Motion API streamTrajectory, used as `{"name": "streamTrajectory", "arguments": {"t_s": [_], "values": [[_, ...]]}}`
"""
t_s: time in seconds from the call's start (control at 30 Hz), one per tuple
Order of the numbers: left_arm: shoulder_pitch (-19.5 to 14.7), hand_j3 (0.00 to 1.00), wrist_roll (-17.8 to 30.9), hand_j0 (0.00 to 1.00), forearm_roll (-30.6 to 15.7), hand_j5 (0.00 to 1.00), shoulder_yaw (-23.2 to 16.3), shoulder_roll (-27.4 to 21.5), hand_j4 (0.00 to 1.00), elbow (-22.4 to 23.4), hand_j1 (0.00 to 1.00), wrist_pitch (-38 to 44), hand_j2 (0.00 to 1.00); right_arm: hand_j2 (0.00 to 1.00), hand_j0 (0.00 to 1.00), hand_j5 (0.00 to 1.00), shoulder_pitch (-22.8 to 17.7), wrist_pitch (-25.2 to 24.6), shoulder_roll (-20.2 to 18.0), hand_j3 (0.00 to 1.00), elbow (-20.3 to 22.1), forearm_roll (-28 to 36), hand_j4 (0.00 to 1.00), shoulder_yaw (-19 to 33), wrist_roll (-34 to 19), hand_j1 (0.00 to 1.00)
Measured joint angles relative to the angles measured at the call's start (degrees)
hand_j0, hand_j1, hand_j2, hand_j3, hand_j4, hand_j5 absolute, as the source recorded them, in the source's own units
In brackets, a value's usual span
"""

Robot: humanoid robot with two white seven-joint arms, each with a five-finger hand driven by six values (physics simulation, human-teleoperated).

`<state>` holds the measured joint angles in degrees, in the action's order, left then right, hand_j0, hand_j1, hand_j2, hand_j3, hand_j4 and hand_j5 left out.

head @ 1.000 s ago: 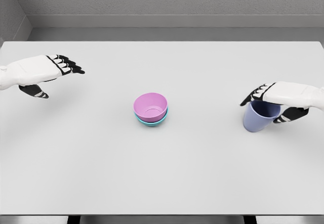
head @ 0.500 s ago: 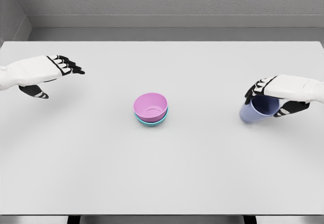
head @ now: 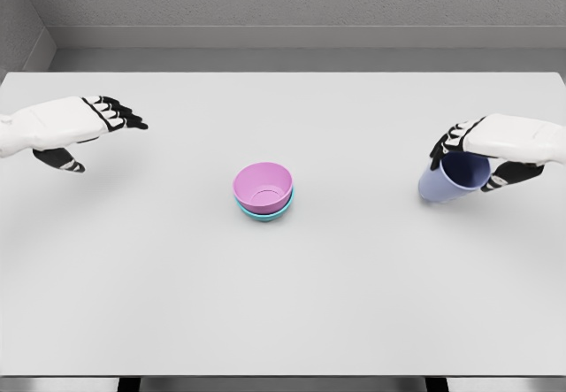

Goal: Stacking bowl and cup with both arms

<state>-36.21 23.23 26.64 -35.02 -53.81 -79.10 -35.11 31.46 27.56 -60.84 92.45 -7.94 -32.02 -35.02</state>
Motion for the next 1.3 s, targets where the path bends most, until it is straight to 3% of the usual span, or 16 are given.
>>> {"name": "streamTrajectory", "arguments": {"t_s": [1.3], "values": [[0.00, 1.00, 0.00, 1.00, 0.02, 1.00, 0.01, -0.07, 1.00, 0.00, 1.00, 0.00, 1.00, 0.57, 0.57, 0.57, 4.92, 0.17, 3.57, 0.57, 0.86, 0.08, 0.57, -0.01, 0.00, 0.57]]}}
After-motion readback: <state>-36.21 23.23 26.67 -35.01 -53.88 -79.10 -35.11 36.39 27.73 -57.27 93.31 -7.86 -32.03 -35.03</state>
